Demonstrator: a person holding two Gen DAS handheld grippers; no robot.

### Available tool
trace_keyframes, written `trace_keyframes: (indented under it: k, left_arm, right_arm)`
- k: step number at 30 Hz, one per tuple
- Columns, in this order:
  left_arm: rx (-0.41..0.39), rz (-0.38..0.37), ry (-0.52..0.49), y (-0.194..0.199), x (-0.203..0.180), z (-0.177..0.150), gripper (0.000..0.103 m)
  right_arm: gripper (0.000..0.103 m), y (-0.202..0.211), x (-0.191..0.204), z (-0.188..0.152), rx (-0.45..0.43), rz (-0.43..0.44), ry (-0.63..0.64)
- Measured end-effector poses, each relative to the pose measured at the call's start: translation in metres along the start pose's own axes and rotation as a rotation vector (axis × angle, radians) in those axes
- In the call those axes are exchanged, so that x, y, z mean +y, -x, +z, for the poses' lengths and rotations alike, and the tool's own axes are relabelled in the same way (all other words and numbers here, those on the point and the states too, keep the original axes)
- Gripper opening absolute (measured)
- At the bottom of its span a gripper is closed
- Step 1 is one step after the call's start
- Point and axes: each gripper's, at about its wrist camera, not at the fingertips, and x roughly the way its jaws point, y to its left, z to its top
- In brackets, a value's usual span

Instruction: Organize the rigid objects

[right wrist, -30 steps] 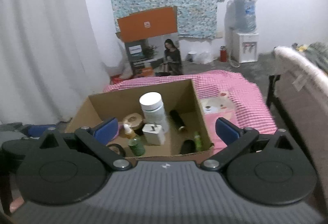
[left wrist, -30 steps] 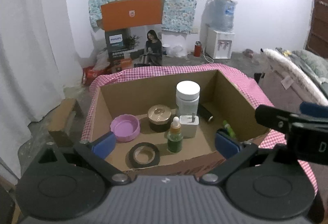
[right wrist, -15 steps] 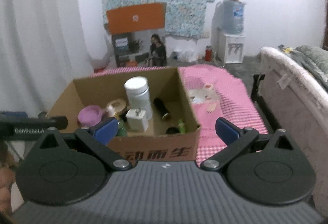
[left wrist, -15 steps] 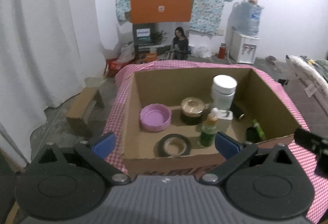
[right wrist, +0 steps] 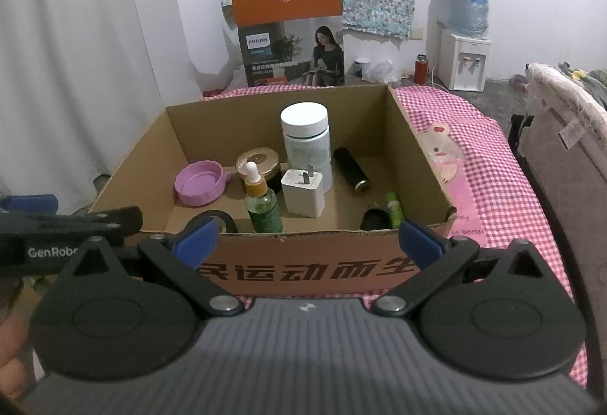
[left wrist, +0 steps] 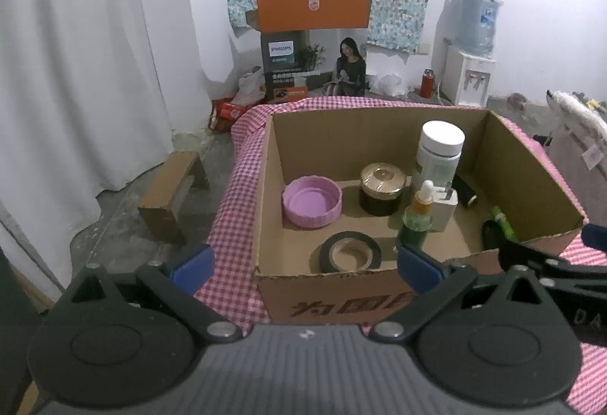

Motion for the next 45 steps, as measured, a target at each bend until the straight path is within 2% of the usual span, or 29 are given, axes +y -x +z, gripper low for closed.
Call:
trace_keyframes:
  k: [7,45]
  left_arm:
    - [0.024,-0.009,0.002,-0.0030,-0.0001,-0.0047,0.103]
    - [0.020,-0.005,0.024,-0.0005,0.0020,-0.0007,0.103]
  right_arm:
    - [0.102,-0.0004,-0.0021,-0.0033,0.015,-0.019,0.012]
    - [0.102,0.0074,-0.0025,0.0050,0.002,-0.017,0.050]
